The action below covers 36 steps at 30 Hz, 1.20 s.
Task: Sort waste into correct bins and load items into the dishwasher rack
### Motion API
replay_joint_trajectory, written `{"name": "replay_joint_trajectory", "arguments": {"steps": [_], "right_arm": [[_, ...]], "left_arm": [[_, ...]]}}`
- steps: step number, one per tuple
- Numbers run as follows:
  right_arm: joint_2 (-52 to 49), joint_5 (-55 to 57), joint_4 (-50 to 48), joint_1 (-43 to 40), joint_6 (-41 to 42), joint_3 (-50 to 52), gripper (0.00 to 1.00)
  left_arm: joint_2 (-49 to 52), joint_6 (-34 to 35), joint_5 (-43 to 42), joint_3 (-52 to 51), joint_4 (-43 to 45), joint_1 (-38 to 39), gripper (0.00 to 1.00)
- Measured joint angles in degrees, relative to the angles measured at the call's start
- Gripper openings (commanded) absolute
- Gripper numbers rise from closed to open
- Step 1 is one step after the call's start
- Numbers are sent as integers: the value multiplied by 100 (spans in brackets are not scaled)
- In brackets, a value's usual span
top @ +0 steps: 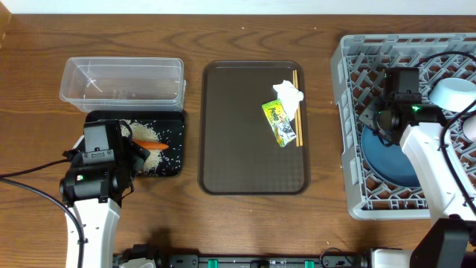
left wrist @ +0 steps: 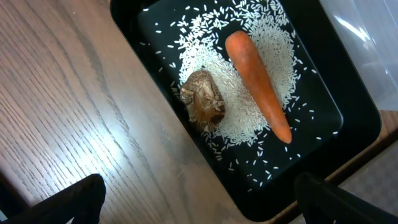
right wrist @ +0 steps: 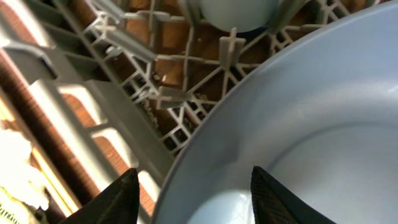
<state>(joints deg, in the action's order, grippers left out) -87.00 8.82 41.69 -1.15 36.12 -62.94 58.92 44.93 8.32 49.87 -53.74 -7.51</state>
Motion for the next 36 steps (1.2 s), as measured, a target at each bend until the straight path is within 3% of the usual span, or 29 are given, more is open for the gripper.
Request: {"name": "replay_joint_trajectory", "arguments": {"steps": [12,14,18,29,36], "right_arm": [[-140,175,140,0,138,0,41],[-219,181,142,0,162,0,33],[-269,389,149,24,173,-79,2],[-258,785,79,22,83,-186,1],[138,-70,-289,20,-374,-181,1]], "left_arm": [[0,0,-2,0,0,0,98],[0,0,0,0,0,0,98],[0,0,0,0,0,0,98],[0,0,0,0,0,0,98],[0,0,0,0,2,0,98]]}}
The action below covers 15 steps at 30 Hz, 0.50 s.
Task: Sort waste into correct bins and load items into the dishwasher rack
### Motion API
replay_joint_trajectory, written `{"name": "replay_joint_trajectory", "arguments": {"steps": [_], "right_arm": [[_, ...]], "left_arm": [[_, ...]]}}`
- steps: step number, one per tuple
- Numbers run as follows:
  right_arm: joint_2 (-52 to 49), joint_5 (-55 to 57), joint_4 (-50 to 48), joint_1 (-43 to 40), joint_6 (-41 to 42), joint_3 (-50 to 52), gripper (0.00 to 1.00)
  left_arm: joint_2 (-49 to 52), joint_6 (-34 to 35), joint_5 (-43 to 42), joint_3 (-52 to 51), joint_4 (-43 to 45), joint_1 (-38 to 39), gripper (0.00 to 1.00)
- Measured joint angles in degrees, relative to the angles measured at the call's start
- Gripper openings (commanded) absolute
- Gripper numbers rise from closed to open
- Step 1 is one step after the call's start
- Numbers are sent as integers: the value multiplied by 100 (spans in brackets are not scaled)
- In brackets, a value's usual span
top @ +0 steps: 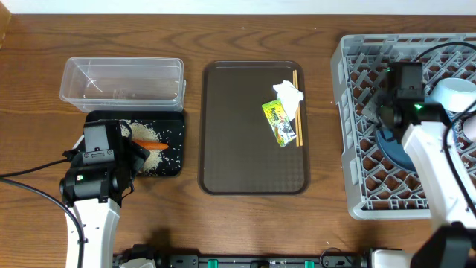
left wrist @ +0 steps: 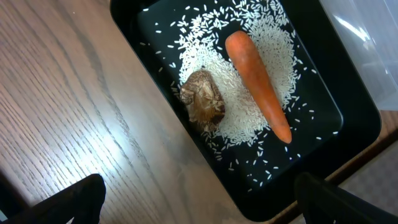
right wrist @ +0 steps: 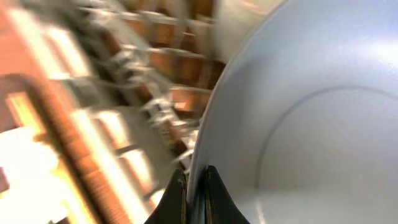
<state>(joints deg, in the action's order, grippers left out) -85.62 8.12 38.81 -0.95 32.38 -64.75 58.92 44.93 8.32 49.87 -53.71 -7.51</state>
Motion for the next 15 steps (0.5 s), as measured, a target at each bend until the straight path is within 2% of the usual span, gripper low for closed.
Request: {"name": "replay_joint_trajectory", "arguments": {"steps": [10,15], "right_arm": [[1467,-1705,-125,-101,-146,20,1],[1856,-2249,-57,-289,-162,22,1]], "left_arm": [[0,0,-2,0,-2,0,98],[0,0,0,0,-2,0,98]]}}
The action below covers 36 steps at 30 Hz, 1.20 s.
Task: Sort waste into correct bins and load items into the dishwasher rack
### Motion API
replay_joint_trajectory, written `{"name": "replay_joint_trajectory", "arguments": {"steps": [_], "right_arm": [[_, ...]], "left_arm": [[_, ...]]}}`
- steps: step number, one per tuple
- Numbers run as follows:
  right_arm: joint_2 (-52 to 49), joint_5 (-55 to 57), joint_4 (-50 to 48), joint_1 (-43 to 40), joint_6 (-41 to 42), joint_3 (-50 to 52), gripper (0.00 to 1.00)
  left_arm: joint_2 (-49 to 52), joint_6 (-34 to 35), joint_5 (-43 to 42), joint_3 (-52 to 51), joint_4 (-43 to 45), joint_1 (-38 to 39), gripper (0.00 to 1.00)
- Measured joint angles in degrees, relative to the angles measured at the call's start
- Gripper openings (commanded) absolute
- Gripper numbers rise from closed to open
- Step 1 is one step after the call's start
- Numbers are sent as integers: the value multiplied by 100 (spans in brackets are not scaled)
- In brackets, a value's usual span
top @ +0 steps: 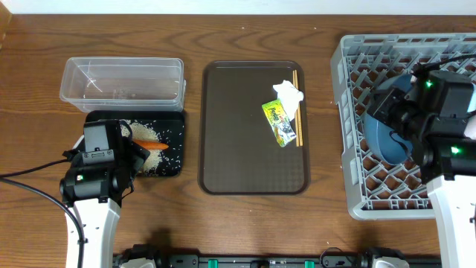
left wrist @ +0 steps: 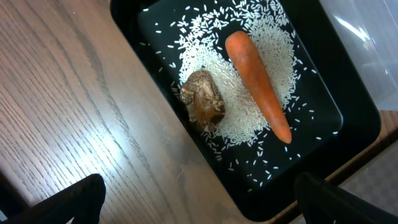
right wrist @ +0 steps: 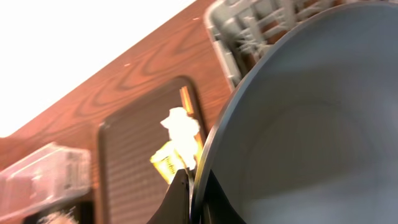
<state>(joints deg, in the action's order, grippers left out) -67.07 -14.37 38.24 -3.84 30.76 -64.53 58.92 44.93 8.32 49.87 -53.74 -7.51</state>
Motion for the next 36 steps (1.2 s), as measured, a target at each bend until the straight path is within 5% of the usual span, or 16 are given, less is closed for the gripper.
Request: {"name": "replay_joint_trajectory", "arguments": {"steps": [23,36], "right_arm": [[-1200,-3248,-1451,-470,-275,57,1],[-1226,-4325,-1220,-1478,-85,57,1]], "left_arm": [[0,0,0,0,2,0,98],[0,0,0,0,0,0,98]]}}
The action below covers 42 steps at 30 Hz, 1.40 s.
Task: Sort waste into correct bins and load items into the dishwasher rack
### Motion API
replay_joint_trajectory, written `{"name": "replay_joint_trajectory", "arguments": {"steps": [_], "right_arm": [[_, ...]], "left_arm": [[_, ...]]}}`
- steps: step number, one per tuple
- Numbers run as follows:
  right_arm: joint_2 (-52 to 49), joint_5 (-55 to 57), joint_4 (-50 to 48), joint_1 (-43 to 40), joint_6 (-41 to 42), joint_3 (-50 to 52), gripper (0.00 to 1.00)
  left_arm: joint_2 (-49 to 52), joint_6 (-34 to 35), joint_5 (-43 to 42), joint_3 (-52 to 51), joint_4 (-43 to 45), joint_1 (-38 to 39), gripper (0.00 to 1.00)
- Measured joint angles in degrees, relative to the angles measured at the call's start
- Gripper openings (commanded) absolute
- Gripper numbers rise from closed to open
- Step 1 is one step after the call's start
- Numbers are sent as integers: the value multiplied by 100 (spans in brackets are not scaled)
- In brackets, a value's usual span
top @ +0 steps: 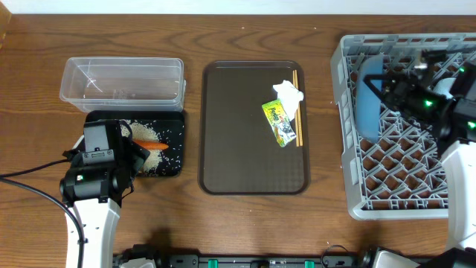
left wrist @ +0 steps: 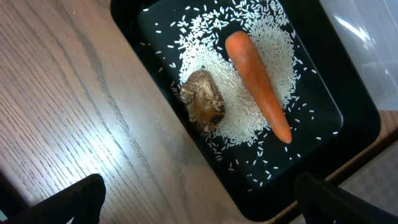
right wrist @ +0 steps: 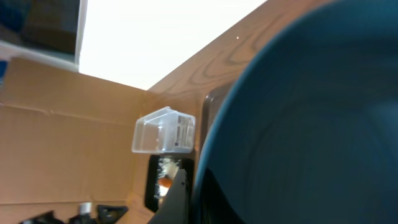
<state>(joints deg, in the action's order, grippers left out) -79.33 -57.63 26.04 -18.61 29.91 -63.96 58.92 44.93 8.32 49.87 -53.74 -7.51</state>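
A blue plate (top: 368, 100) stands on edge in the left rear of the grey dishwasher rack (top: 387, 186). My right gripper (top: 393, 88) is shut on its rim. In the right wrist view the plate (right wrist: 298, 124) fills most of the picture, with one dark finger (right wrist: 183, 193) against its edge. My left gripper (left wrist: 199, 208) hangs open over the near edge of the black tray (left wrist: 348, 118). That tray holds a carrot (left wrist: 258, 84), a brown lump (left wrist: 203, 99) and scattered rice.
A brown serving tray (top: 238, 149) at mid-table carries a white napkin (top: 288, 92), a green packet (top: 279, 121) and chopsticks (top: 296, 104). A clear plastic container (top: 123, 83) sits behind the black tray. White dishes (top: 448, 85) show at the rack's right, partly behind my right arm.
The plate was held tilted over the rack's left middle; now it stands nearly upright farther back at the rack's left rear, still gripped. The left arm has not moved.
The plate lay flat in the rack with my right gripper open around its rim. Then the gripper was shut on the rim. Then the plate was raised and tilted, and now it stands on edge at the left rear. The left gripper stayed open over the black tray.
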Motion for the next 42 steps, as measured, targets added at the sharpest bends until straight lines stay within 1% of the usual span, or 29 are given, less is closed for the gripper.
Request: {"name": "replay_joint_trajectory", "arguments": {"steps": [7,12,21,31,42], "right_arm": [[7,-256,765,-511,-256,-9,1],[46,-551,1082,-798,-562,-13,1],[46,-887,984,-973,-717,-13,1],[-26,-977,896,-1106,-717,-9,1],[-420,-1587,841,-1231,-828,-55,1]], "left_arm": [[0,0,0,0,0,0,98],[0,0,0,0,0,0,98],[0,0,0,0,0,0,98],[0,0,0,0,0,0,98],[0,0,0,0,2,0,98]]}}
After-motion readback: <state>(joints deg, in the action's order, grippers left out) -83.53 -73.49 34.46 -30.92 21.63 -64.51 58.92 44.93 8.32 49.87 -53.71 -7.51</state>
